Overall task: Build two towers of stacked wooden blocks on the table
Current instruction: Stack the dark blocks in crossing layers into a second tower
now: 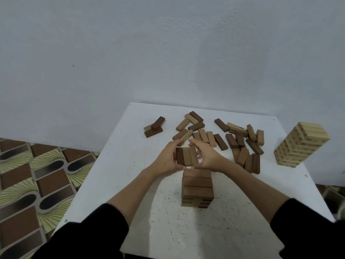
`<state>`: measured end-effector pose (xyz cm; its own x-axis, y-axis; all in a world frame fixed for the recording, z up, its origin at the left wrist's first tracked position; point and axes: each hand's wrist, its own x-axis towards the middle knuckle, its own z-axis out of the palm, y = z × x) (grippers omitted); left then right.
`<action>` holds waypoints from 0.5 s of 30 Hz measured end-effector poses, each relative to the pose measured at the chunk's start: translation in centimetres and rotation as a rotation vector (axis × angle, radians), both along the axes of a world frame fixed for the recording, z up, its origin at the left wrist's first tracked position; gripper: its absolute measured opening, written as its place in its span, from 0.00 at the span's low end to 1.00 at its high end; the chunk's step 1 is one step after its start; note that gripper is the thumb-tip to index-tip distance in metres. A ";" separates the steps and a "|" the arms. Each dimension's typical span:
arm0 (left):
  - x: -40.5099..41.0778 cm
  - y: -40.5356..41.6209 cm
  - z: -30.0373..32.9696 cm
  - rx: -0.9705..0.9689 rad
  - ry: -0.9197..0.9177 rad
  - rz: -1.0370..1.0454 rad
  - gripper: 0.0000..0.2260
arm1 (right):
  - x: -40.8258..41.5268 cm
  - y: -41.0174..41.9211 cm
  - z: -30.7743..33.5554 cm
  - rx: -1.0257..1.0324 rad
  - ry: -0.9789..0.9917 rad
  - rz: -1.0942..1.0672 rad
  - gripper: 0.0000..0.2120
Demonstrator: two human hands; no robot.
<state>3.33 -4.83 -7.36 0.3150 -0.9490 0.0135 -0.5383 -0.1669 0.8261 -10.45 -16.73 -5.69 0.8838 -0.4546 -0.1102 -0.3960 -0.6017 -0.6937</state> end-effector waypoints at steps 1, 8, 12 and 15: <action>0.0 0.0 0.0 -0.012 0.016 -0.019 0.37 | 0.1 0.0 -0.2 -0.001 -0.017 0.004 0.42; 0.0 -0.2 0.3 -0.015 0.048 -0.033 0.37 | 0.4 -0.4 -1.2 -0.012 -0.066 0.011 0.43; -0.2 -0.3 0.6 0.004 0.022 -0.045 0.39 | 0.3 -0.4 0.0 -0.032 -0.064 0.032 0.42; 0.1 -0.4 1.9 -0.020 -0.020 -0.053 0.39 | 0.3 -0.2 1.8 -0.068 -0.102 0.037 0.42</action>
<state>3.44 -5.19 -5.49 0.2637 -0.9638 0.0381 -0.5627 -0.1217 0.8177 -10.16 -16.92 -3.91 0.9052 -0.4248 0.0107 -0.3023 -0.6615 -0.6863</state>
